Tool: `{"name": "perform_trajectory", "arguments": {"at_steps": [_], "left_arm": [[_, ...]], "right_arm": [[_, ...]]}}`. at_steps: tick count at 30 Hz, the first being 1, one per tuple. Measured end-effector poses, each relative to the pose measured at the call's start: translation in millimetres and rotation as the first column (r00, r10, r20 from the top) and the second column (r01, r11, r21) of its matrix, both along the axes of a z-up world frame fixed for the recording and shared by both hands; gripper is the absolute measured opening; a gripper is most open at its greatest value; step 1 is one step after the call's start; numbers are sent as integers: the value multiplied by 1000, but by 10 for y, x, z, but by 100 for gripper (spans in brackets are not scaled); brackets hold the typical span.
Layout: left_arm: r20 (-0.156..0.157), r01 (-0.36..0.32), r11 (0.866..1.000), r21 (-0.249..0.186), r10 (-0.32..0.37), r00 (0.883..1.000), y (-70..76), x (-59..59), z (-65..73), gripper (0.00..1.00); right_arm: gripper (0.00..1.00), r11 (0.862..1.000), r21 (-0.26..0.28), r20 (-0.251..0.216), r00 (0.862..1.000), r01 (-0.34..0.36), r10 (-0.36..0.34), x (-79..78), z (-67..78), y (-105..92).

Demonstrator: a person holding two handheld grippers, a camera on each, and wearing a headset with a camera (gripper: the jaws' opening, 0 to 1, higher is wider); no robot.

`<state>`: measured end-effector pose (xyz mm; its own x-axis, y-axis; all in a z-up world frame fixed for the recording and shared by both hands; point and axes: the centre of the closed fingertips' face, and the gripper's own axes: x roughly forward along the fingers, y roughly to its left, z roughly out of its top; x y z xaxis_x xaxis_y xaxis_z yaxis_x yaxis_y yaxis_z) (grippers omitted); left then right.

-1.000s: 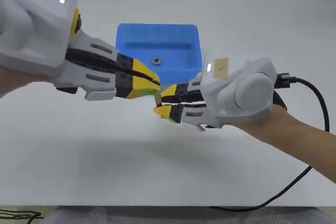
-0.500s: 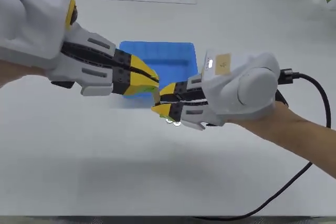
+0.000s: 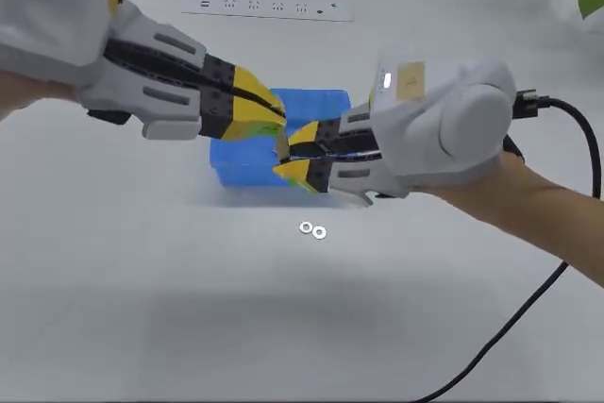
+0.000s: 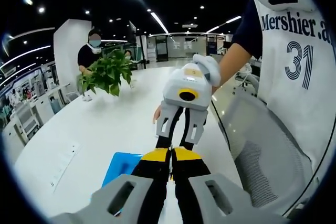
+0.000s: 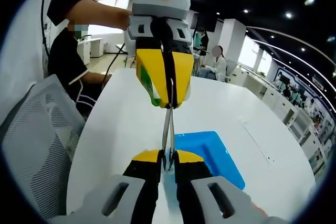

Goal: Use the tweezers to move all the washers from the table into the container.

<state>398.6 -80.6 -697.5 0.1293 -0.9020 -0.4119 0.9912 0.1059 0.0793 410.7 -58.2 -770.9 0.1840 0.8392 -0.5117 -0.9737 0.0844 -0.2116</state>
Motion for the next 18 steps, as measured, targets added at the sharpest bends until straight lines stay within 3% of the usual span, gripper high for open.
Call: {"name": "perform_trajectory", "arguments": {"at_steps": [10, 13, 18], "left_arm": [[20, -8, 1000, 2, 8, 1000, 42, 241, 26, 5], [21, -16, 1000, 0, 16, 1000, 50, 310, 9, 5], [31, -10, 1000, 9, 10, 999, 50, 395, -49, 5]], "right_arm": [[11, 1000, 7, 19, 1000, -2, 2, 228, 45, 56], [11, 1000, 12, 18, 1000, 7, -7, 355, 21, 67], [11, 1000, 0, 30, 1000, 3, -3, 433, -37, 91]]}}
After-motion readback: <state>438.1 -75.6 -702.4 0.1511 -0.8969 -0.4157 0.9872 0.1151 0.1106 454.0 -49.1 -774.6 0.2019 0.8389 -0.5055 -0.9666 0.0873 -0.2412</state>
